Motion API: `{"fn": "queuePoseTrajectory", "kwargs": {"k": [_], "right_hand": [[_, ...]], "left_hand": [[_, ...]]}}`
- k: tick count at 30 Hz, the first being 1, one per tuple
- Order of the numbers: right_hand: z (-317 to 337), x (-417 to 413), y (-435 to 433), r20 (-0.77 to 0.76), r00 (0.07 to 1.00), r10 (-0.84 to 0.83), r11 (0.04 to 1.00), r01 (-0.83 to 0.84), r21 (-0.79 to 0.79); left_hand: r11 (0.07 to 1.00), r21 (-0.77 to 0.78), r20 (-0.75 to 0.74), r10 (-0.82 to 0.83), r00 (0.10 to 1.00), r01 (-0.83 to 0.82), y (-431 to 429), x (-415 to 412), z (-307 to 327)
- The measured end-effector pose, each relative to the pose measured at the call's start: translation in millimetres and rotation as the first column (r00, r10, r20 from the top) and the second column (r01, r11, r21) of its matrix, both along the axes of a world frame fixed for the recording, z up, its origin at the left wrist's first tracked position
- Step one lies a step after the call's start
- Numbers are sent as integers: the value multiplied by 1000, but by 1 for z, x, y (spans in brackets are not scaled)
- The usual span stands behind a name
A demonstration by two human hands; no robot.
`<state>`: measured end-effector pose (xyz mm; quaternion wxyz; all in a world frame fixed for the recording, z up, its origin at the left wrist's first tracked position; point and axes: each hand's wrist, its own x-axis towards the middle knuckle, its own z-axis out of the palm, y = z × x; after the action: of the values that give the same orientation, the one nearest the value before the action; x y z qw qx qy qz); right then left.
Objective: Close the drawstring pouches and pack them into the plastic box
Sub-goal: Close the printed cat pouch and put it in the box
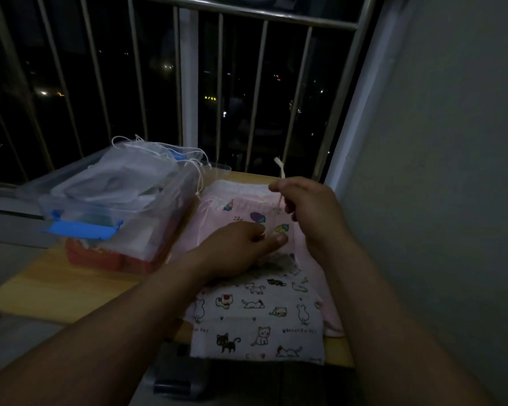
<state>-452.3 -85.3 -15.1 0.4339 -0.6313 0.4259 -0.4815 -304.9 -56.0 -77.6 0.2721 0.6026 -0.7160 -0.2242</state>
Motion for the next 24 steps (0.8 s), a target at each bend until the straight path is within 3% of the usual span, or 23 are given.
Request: {"fn": "queuePoseTrajectory", "kwargs": {"k": [3, 6, 8, 11, 14, 18, 21, 22, 24], "right_hand": [[0, 2, -3, 53, 991, 121, 991, -123, 44], [-13, 4, -12, 178, 982, 69, 983, -97, 158], [-25, 0, -15, 21, 1000, 20, 981, -24, 190], [-37, -7, -8, -239, 951, 194, 955, -128, 266], [-46, -6, -3, -283, 921, 267, 943, -189, 274], [-50, -2, -2, -276, 939, 205, 962, -140, 236], [-51, -1, -2, -185, 967, 173, 954, -118, 274], [-52, -1, -4, -86, 983, 160, 939, -125, 319], [-54, 0, -9, 180, 975, 133, 871, -202, 449]], "left_hand": [[999, -1, -63, 36, 997, -36, -2, -1, -4], [994, -3, -179, 105, 978, -107, -8, 0, -4], [990, 6, -227, 141, 964, -143, -10, -1, -3], [977, 62, -391, 210, 896, -203, -17, 5, -5], [970, 111, -501, 243, 831, -217, -18, 4, -3], [978, 2, -363, 194, 911, -207, -16, -1, 0], [985, 0, -414, 159, 896, -175, -11, -1, 4], [983, 30, -491, 172, 854, -181, -10, 0, 6], [963, 137, -684, 263, 681, -234, -9, 0, 10]]}}
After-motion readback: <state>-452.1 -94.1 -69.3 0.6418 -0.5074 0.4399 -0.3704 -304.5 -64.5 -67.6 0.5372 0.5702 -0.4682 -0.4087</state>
